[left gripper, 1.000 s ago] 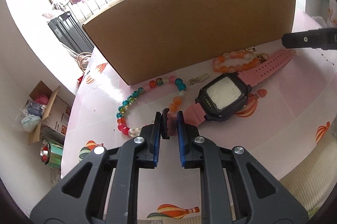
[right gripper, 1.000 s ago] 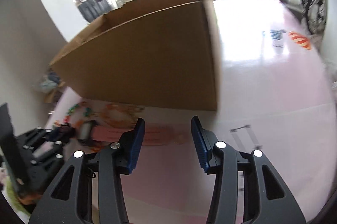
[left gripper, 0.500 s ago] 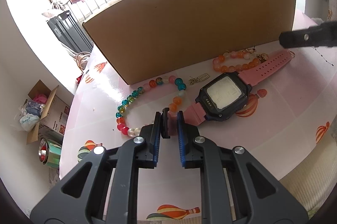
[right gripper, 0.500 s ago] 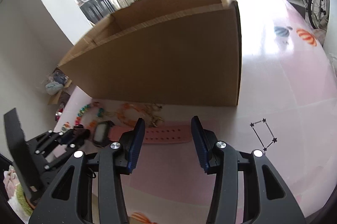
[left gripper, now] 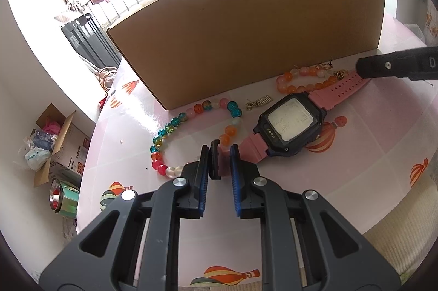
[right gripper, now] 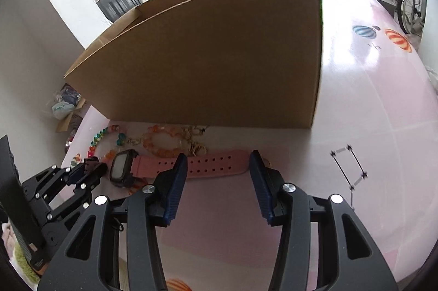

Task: Organize jewelry

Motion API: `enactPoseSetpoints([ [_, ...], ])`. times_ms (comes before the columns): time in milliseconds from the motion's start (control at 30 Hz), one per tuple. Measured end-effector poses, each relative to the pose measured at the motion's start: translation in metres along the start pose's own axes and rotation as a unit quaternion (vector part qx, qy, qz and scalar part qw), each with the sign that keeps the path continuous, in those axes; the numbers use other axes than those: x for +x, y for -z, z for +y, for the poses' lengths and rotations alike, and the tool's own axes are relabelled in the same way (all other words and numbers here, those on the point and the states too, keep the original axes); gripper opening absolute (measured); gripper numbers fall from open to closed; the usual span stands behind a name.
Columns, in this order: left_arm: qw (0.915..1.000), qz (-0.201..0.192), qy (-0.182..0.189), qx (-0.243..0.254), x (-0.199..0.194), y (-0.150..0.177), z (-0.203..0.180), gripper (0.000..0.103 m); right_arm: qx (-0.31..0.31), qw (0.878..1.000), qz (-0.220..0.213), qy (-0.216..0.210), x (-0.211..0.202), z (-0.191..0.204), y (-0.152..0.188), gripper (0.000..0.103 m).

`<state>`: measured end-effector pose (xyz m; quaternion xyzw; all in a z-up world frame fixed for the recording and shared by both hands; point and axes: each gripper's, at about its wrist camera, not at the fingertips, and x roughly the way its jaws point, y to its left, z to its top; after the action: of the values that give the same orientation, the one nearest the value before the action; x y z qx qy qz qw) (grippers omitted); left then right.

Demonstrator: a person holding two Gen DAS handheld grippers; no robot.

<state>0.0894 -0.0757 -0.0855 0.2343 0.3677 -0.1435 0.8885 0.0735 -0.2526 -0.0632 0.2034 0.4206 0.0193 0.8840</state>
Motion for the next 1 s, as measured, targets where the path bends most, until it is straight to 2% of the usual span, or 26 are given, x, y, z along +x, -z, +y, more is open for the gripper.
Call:
enactPoseSetpoints([
  [100,1.0,0.002,0.004,-0.005,0.001,-0.001,0.003,0.014,0.02,0.999,0.003,-0.025,0.0,-0.008,-0.001,0.053],
  [267,1.0,0.003,0.008,-0.006,0.003,-0.002,0.007,0.014,0.086,0.992,0.008,-0.095,-0.001,-0.028,0.001,0.053],
  [367,1.0,0.002,0.008,-0.005,0.004,-0.003,0.009,0.014,0.125,0.979,0.013,-0.161,0.0,-0.038,0.003,0.054],
  [467,1.0,0.002,0.008,-0.005,0.004,-0.002,0.008,0.014,0.161,0.959,0.022,-0.232,0.007,-0.041,0.006,0.054],
  [533,0.9999,0.002,0.009,-0.006,0.003,-0.002,0.008,0.014,0.169,0.954,0.025,-0.245,0.011,-0.039,0.009,0.054],
  [667,1.0,0.002,0.008,-0.004,0.004,-0.003,0.009,0.015,0.123,0.976,0.025,-0.18,0.011,-0.021,0.01,0.054],
  [767,1.0,0.001,0.006,-0.001,0.004,-0.004,0.008,0.014,0.058,0.994,0.01,-0.095,0.001,0.0,0.009,0.054],
  [833,1.0,0.0,0.004,-0.001,0.004,-0.003,0.006,0.014,0.026,0.999,0.006,-0.032,0.001,0.01,0.008,0.062],
  [867,1.0,0.0,0.003,0.0,0.004,-0.003,0.005,0.014,0.015,1.0,0.008,-0.009,0.003,0.013,0.008,0.062],
  [1000,1.0,0.0,0.004,-0.001,0.003,-0.002,0.003,0.015,-0.002,1.0,0.01,0.012,0.012,0.02,0.005,0.065],
])
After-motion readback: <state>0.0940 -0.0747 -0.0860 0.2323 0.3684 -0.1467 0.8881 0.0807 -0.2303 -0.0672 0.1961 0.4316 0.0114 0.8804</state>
